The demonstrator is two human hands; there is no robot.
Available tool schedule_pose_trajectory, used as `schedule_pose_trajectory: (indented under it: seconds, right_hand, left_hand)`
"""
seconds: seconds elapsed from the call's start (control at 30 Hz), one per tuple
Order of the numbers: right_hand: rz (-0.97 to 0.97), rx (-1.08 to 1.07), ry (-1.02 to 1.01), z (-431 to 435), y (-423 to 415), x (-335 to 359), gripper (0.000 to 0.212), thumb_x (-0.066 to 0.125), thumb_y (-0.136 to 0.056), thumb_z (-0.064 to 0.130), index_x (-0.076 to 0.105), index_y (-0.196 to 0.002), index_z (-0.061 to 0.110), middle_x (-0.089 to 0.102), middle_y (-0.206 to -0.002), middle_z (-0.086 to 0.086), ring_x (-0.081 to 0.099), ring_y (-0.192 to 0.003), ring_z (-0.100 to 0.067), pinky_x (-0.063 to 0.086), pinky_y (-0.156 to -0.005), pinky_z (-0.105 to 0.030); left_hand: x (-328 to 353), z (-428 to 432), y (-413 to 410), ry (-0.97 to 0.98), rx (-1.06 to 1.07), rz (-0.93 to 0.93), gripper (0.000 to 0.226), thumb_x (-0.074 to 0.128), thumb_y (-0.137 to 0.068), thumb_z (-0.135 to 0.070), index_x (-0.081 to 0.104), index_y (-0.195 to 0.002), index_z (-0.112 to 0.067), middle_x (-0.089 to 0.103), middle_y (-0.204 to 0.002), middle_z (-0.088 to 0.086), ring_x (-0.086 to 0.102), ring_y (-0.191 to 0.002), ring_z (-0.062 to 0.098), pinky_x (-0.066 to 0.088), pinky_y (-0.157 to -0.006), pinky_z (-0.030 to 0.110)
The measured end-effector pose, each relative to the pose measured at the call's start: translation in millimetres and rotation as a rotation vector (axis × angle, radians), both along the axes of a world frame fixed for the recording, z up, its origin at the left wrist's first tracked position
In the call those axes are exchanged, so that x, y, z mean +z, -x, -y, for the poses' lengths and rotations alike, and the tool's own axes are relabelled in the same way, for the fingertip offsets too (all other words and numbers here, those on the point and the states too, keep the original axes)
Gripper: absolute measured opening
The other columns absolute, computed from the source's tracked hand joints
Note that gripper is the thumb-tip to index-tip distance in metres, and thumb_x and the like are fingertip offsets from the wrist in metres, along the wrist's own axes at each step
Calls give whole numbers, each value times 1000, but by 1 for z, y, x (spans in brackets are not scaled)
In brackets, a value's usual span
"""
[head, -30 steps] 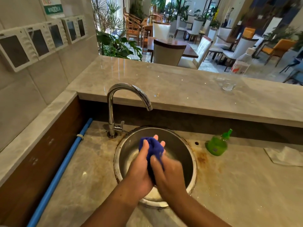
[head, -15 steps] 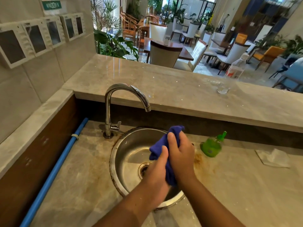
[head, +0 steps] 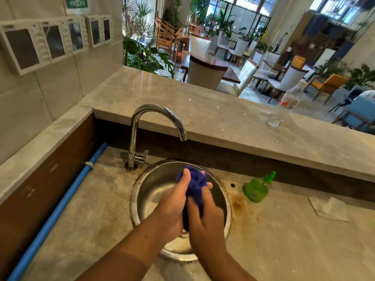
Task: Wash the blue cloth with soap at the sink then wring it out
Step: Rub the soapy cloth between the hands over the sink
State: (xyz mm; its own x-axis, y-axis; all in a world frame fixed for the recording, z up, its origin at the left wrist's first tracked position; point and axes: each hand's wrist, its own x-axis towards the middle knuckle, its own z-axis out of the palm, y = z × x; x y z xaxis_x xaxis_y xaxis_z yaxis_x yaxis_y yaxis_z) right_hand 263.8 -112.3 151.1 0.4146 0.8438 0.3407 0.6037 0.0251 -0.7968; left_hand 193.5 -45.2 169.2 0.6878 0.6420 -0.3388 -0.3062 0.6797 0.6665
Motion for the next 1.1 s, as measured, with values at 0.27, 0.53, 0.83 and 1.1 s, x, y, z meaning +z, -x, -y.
schedule_pose_trajectory:
  seconds: [0.27, 0.53, 0.83, 1.1]
  right_hand:
    - [82, -124, -176, -33, -24, 38, 9, 58, -98, 13, 60, -93, 20, 61, -70, 11, 61, -64, -7, 42, -55, -11]
    - [152, 11, -218, -9, -7, 41, 14, 58, -90, 8, 62, -93, 21, 59, -71, 19, 60, -64, 3, 41, -56, -7]
    - [49, -19, -133, 3, 6, 13, 11, 53, -90, 21, 57, -94, 30, 61, -68, 15, 59, -61, -3, 39, -52, -9]
    - [77, -175, -188, -41, -23, 29, 13, 57, -98, 6, 61, -93, 18, 59, -68, 14, 58, -63, -1, 39, -53, -7]
  left_hand:
    - [11, 25, -2, -32, 3, 137, 57, 43, -88, -50, 62, -132, -20, 71, -126, 11, 67, -119, 25, 49, -105, 42]
    - [16, 10, 0, 8, -14, 181, 58, 32, -96, -55, 60, -135, -23, 68, -132, 14, 63, -125, 29, 47, -107, 44]
    - [18, -12, -3, 18, 27, 85, 56, 30, -103, -48, 57, -139, -16, 69, -130, 13, 63, -124, 31, 51, -100, 39]
    - [11, 8, -10, 4, 24, 83, 48, 41, -98, -47, 66, -126, -18, 75, -119, 12, 69, -114, 27, 53, -97, 40]
